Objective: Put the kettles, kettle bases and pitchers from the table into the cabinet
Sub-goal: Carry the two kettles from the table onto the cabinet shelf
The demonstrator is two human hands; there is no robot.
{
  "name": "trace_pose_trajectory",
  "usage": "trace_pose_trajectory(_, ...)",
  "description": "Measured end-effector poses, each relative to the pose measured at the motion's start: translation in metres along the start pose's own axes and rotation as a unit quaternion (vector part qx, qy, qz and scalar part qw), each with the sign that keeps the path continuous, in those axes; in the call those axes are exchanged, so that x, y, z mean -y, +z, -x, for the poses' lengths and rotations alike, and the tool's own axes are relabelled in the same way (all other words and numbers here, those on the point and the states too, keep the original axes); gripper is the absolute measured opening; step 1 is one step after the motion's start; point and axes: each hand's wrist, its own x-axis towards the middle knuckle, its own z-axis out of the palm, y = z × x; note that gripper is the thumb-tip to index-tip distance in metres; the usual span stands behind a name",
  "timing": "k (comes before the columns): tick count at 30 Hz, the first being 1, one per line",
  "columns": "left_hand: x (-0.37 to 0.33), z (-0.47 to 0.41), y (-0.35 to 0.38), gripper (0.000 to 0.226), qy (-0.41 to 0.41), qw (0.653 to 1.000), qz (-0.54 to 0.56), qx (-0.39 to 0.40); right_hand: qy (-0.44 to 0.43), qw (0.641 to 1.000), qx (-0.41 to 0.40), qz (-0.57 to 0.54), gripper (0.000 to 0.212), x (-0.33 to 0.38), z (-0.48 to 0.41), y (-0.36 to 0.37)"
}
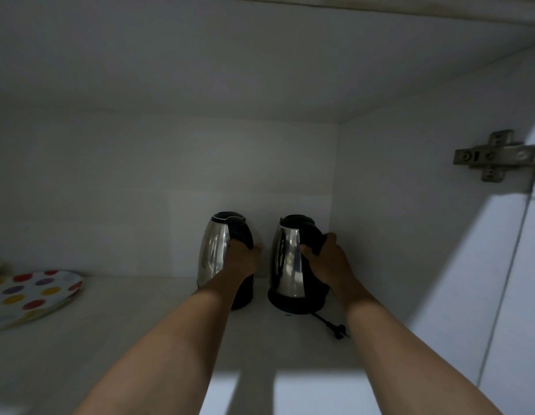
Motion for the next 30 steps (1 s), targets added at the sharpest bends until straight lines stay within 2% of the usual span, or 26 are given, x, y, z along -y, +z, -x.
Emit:
trace_pose_trajectory(2,-0.002,0.003,-0.007,0.067,-0.003,1.0,-0.001,0.004,-0.01,0.999,-0.011,0.03,0.073,0.006,0.009,-0.003)
trace_pose_trajectory(4,-0.002,0.011,-0.017,0.077,-0.01,1.0,-0.015,0.007,-0.014,0.998,-0.019,0.06,0.08,0.015,0.023,-0.01)
trace_pose_trajectory(7,-0.005,0.03,-0.035,0.085,0.0,0.999,-0.038,-0.008,-0.028,0.995,-0.029,0.086,0.082,0.029,0.047,-0.021)
trace_pose_trajectory(12,-0.02,0.081,-0.075,0.072,0.098,0.987,-0.125,0.023,-0.038,0.99,-0.014,0.138,0.075,0.062,0.091,-0.036)
trace_pose_trajectory(18,-0.021,0.158,-0.139,0.057,0.205,0.946,-0.25,0.028,-0.072,0.982,-0.012,0.175,0.069,0.104,0.166,-0.04)
trace_pose_trajectory(25,-0.01,0.238,-0.214,0.053,0.214,0.931,-0.295,0.019,-0.105,0.973,0.024,0.206,0.073,0.153,0.245,-0.041)
trace_pose_trajectory(30,0.004,0.288,-0.279,0.059,0.202,0.932,-0.3,-0.033,-0.162,0.964,0.041,0.206,0.067,0.194,0.293,-0.03)
